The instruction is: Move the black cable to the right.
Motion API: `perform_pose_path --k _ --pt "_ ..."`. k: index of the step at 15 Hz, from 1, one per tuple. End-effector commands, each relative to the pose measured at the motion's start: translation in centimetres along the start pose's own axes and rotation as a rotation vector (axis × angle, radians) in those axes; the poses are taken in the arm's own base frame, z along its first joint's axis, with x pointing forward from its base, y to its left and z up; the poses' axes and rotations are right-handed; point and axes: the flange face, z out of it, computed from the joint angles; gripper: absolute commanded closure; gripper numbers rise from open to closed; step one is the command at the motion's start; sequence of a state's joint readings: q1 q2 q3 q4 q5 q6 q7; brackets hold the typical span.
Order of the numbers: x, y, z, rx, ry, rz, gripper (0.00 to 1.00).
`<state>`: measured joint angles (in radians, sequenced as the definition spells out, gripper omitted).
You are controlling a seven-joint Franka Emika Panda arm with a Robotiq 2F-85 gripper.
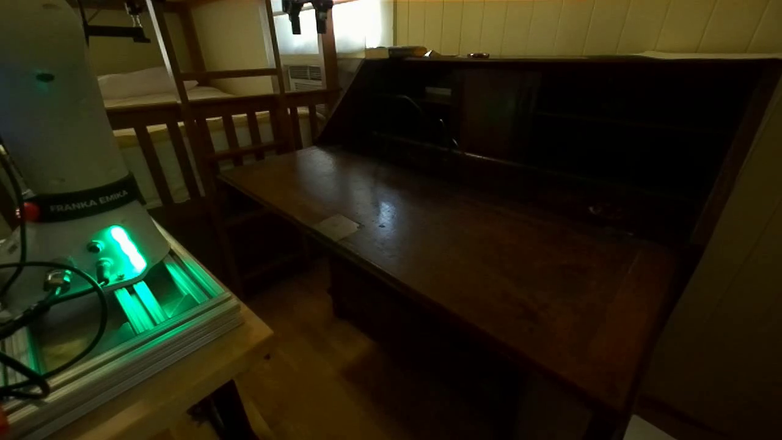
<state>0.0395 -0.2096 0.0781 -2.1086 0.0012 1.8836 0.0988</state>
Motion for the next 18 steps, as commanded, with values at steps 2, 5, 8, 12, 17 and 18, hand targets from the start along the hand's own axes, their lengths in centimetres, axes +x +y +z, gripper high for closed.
perform_pose_path --k 2,5,8,12,17,18 --pt "3.8 7.0 2.8 -0.031 -0.038 -0.173 0.0" --pt "3.2 8.0 3.4 -0.014 -0.045 -0.126 0.0" --pt "3.7 9.0 4.1 -0.012 -0.057 -0.115 0.0" --pt "5.1 12.7 5.3 -0.013 -0.015 -0.098 0.0" --pt "7.6 22.9 9.0 -0.098 -0.007 -0.118 0.0" --pt "8.3 24.7 10.4 -0.14 -0.038 -0.109 0.0"
